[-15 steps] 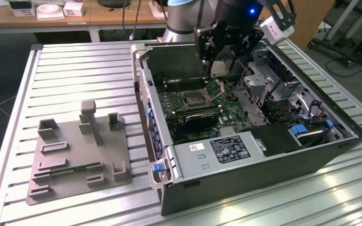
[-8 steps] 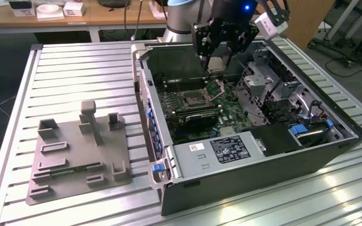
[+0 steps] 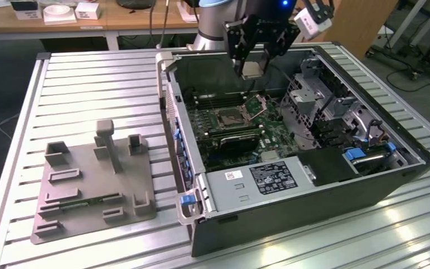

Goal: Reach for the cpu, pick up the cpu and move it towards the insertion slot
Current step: 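Pick up the cpu and move it towards the insertion slot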

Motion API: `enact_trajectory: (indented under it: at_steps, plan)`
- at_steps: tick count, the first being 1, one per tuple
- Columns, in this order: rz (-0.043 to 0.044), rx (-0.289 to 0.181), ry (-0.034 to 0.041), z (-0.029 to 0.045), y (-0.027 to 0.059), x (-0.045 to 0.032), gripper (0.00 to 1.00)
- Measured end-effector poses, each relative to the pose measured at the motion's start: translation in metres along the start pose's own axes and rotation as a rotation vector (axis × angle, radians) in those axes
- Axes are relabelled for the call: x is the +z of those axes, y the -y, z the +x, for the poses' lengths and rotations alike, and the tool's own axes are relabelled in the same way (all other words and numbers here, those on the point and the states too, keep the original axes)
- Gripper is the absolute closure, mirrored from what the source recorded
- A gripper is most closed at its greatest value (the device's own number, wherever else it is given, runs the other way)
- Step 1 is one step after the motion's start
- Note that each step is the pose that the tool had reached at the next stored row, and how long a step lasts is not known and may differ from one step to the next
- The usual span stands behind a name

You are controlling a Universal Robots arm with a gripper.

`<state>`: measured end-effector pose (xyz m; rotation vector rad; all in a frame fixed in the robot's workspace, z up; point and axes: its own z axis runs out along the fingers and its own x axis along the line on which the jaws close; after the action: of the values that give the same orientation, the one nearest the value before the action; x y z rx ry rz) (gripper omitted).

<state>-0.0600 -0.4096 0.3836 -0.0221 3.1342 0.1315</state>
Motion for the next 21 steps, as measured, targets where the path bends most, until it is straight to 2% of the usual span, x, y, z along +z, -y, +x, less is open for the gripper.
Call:
enact_trajectory:
  at_steps: [5,9,15,21]
  plan:
    - [-0.0001,0.0,0.0001,-0.0002,-0.0134,0.002,0.45]
    - [-0.0002,0.0,0.0001,-0.0009,-0.0186,0.0028,0.45]
    - [-0.0001,0.001,0.0001,-0.0073,-0.0267,0.0047,0.45]
    - [-0.0001,0.018,0.0015,-0.0112,-0.0294,0.0064,0.45]
